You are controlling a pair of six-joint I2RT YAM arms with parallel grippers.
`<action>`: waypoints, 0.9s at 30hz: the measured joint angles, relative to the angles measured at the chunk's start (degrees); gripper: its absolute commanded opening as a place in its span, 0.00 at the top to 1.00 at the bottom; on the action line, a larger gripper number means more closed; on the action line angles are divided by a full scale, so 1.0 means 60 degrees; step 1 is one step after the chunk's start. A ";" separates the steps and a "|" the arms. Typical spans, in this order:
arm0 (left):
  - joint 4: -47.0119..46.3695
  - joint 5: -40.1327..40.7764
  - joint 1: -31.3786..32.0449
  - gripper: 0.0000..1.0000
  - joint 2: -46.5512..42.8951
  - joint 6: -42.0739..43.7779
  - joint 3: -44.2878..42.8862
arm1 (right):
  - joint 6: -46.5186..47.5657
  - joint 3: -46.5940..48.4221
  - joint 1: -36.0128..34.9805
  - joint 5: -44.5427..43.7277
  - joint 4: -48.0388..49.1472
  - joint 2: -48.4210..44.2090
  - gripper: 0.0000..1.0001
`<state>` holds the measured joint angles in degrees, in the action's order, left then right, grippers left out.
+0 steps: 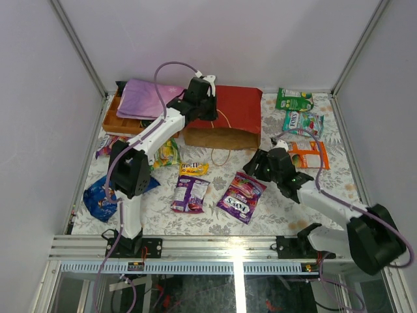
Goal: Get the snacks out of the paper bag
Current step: Place the snack at the center of the board, then adjust the paper bag at the center of the board.
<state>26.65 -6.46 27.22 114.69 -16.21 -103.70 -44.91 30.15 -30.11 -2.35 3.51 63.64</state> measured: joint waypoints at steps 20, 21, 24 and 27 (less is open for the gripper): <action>0.0000 0.0011 0.0000 1.00 -0.0361 0.0091 0.0630 | -0.2550 0.0291 0.0153 0.2062 0.8255 0.6852 0.47; 0.0004 0.0011 0.0000 1.00 -0.0393 0.0098 0.0652 | -0.2805 0.0295 0.0208 0.2116 0.8663 0.7111 0.48; 0.0000 0.0007 0.0000 1.00 -0.0466 0.0106 0.0681 | -0.3472 0.0342 0.0321 0.2331 0.9701 0.7785 0.48; 0.0000 0.0007 0.0000 1.00 -0.0484 0.0106 0.0681 | -0.3912 0.0561 0.0339 0.2346 1.0065 0.8185 0.47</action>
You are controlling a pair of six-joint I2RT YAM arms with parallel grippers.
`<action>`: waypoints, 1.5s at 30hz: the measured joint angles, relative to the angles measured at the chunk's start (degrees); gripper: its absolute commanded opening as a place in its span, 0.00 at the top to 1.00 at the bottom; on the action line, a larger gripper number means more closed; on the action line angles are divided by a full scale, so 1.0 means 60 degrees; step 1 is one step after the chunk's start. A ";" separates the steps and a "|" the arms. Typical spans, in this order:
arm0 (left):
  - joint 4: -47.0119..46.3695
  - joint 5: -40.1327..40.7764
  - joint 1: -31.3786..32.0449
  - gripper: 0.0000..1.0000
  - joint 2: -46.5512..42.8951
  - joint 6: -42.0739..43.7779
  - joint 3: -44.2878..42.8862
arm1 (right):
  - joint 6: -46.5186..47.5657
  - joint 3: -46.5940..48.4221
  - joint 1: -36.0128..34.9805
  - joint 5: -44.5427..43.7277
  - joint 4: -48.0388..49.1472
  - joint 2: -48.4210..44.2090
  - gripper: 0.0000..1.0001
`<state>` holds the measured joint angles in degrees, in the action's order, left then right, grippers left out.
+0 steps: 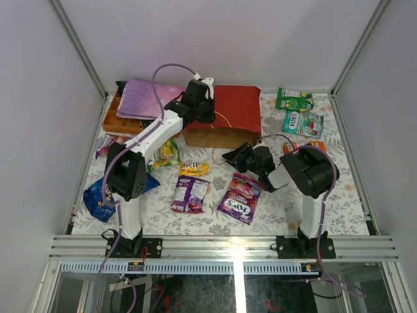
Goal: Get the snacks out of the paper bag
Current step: Adjust the paper bag at the center of the board.
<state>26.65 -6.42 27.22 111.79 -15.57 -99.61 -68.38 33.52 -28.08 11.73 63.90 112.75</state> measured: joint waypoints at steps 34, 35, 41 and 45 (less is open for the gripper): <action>0.0000 -0.0109 0.0011 1.00 0.0000 -0.0011 0.0000 | 0.0834 0.4532 -0.1308 -0.0681 -0.4758 0.1067 0.35; 0.0000 -0.0109 0.0011 1.00 0.0000 -0.0011 0.0000 | 0.0929 0.4652 -0.1359 -0.0681 -0.4870 0.1104 0.36; 0.0000 -0.0109 0.0011 1.00 0.0000 -0.0011 -0.0004 | 0.1891 0.5406 -0.1818 -0.1038 -0.6109 0.1177 0.43; 0.0004 -0.0109 0.0011 1.00 0.0000 -0.0007 -0.0004 | 0.2506 0.5734 -0.2051 -0.1417 -0.6732 0.1177 0.46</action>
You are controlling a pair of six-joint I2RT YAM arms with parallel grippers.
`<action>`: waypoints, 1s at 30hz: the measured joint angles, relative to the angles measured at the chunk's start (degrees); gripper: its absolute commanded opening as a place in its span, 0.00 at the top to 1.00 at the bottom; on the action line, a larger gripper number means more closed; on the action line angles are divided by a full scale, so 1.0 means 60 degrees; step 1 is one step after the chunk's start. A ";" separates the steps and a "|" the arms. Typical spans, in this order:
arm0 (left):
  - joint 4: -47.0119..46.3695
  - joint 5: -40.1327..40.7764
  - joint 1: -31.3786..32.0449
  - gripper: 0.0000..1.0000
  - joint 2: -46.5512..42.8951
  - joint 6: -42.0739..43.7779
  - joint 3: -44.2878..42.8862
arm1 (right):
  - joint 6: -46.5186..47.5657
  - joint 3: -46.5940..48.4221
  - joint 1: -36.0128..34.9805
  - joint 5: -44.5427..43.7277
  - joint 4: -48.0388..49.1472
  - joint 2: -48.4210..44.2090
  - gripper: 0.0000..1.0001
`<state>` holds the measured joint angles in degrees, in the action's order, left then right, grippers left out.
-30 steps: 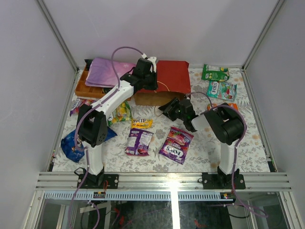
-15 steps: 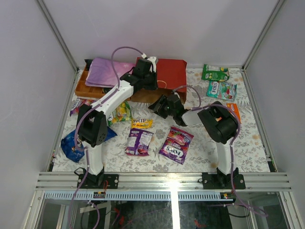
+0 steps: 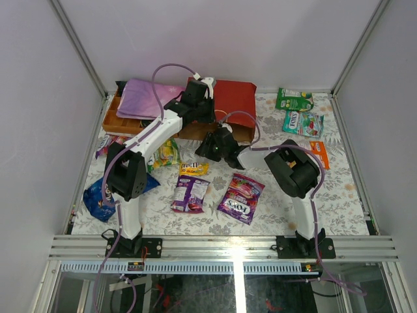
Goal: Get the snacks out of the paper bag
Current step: Adjust the paper bag at the center of the board.
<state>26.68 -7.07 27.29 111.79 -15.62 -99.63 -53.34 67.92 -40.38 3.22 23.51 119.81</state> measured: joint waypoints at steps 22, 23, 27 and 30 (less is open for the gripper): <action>0.0007 0.0000 0.0000 1.00 0.0000 0.0004 -0.0113 | 0.2816 0.0437 -0.0084 -0.2681 -0.1905 -0.0284 1.00; 0.0011 0.0000 0.0000 1.00 0.0000 0.0004 -0.0120 | 0.2885 0.0433 -0.0084 -0.2703 -0.1898 -0.0284 1.00; 0.0036 0.0007 0.0000 0.93 0.0000 0.0007 -0.0160 | 0.3020 0.0197 -0.0091 -0.2714 -0.1716 -0.0408 1.00; 0.0106 0.0011 0.0000 0.79 0.0018 0.0044 -0.0273 | 0.3129 -0.0259 -0.0131 -0.2728 -0.1745 -0.0801 1.00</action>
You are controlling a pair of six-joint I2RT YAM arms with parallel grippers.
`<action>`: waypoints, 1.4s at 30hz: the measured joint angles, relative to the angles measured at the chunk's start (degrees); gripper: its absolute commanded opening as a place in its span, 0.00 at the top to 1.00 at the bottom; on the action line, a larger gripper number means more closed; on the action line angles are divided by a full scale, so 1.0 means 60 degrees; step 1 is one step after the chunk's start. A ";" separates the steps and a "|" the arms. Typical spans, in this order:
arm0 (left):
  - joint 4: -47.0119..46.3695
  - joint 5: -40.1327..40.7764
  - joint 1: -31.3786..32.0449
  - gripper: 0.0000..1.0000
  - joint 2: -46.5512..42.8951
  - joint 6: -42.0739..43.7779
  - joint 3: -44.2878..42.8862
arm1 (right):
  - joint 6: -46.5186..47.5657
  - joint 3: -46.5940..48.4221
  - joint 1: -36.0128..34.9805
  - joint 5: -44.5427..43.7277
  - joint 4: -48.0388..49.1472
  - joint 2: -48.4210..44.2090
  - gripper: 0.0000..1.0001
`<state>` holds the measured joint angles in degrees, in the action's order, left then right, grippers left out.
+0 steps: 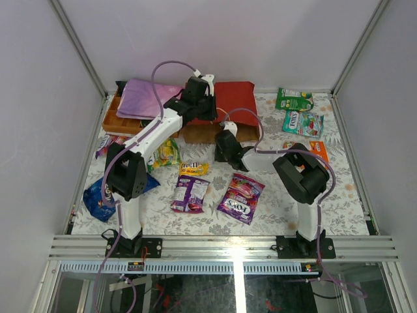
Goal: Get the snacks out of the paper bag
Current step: Adjust the paper bag at the center of the board.
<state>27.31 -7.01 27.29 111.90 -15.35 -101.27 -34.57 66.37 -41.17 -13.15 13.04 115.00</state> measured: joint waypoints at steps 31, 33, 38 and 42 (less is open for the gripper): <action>0.0382 0.1089 -0.1967 0.00 -0.4819 -0.0335 0.0521 | 0.3002 0.2703 -0.0758 -0.0954 -0.2127 -0.2506 1.00; 0.0361 0.1107 -0.2055 0.00 -0.4794 -0.0437 0.0845 | 0.3093 0.3166 -0.0568 -0.0958 -0.2277 -0.2146 0.98; 0.0357 0.1104 -0.2058 0.00 -0.4630 -0.0586 0.1399 | 0.3213 0.3719 -0.0120 -0.0903 -0.2565 -0.1694 0.33; 0.0259 0.1096 -0.2058 0.00 -0.4666 -0.0710 0.1708 | 0.3410 0.3821 0.0073 -0.0856 -0.2637 -0.1683 0.13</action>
<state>28.86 -0.43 14.94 83.90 -19.62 -91.02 -14.11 89.30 -40.73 -18.28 -2.79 104.90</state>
